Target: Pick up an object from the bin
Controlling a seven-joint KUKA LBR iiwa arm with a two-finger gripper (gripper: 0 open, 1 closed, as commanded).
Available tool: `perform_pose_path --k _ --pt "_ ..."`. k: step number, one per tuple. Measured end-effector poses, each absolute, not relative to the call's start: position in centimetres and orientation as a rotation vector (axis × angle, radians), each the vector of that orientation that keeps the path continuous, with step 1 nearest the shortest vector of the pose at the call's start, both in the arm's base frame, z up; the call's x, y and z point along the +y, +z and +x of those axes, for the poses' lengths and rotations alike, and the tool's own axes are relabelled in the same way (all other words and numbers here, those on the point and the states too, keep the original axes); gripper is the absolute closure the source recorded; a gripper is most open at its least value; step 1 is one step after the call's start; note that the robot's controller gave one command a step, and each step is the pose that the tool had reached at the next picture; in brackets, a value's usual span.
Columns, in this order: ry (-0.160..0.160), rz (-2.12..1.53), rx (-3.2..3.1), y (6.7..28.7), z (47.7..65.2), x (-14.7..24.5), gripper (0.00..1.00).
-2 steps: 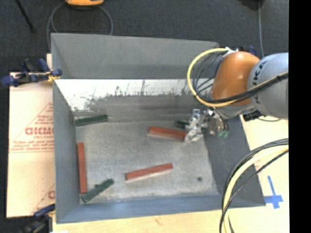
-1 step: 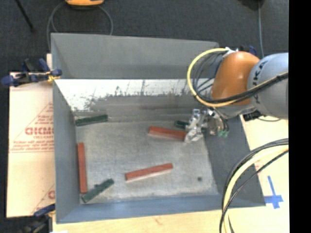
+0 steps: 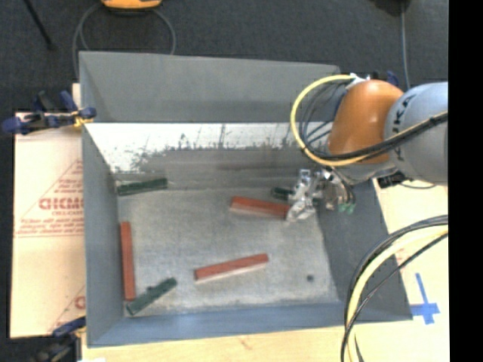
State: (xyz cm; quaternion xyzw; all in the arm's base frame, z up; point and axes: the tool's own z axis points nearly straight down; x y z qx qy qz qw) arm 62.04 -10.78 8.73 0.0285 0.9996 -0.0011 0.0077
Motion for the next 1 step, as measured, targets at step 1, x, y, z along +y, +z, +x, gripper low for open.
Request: perform_pose_path --k 1 --pt "-0.004 0.089 3.125 8.73 62.04 -10.78 1.0"
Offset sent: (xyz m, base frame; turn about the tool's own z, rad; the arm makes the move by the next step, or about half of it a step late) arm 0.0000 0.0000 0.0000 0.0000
